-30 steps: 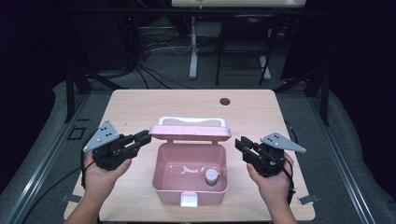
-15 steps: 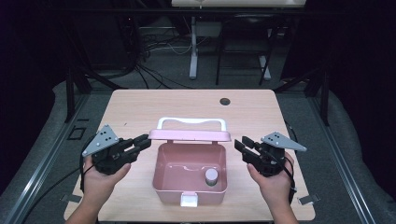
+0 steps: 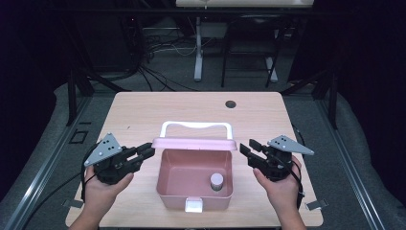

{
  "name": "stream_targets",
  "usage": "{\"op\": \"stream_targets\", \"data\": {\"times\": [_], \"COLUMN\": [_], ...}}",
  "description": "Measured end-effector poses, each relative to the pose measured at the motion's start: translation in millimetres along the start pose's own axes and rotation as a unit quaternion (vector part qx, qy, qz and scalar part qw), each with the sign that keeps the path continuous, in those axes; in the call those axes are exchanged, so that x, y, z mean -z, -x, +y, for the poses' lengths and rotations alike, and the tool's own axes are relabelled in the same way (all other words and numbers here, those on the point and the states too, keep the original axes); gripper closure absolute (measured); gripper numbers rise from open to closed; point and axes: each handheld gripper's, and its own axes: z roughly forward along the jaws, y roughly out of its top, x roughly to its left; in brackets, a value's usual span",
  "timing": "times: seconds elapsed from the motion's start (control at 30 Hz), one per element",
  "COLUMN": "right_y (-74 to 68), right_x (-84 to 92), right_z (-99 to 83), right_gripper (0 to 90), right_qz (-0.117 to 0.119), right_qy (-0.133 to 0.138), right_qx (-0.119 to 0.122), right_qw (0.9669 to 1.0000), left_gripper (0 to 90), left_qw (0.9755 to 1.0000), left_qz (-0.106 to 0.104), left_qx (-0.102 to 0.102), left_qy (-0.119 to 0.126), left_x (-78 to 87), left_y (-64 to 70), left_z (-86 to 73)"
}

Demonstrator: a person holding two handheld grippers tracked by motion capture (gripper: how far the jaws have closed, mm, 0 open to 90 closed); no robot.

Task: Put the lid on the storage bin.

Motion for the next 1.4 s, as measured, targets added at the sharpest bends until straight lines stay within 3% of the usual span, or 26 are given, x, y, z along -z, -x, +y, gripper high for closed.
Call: {"op": "stream_targets", "data": {"times": [1.4], "right_y": [3.2], "right_x": [-1.4], "right_z": [-2.5], "right_gripper": [58.0], "right_qz": [0.004], "right_qy": [-0.003], "right_qx": [-0.010], "right_qw": [0.9999], "left_gripper": [77.2], "left_qw": [1.0000], "left_qz": [-0.009], "left_qx": [0.000], "left_qy": [-0.004], "left_x": [8.4], "left_y": [13.1], "left_z": [-26.7]}}
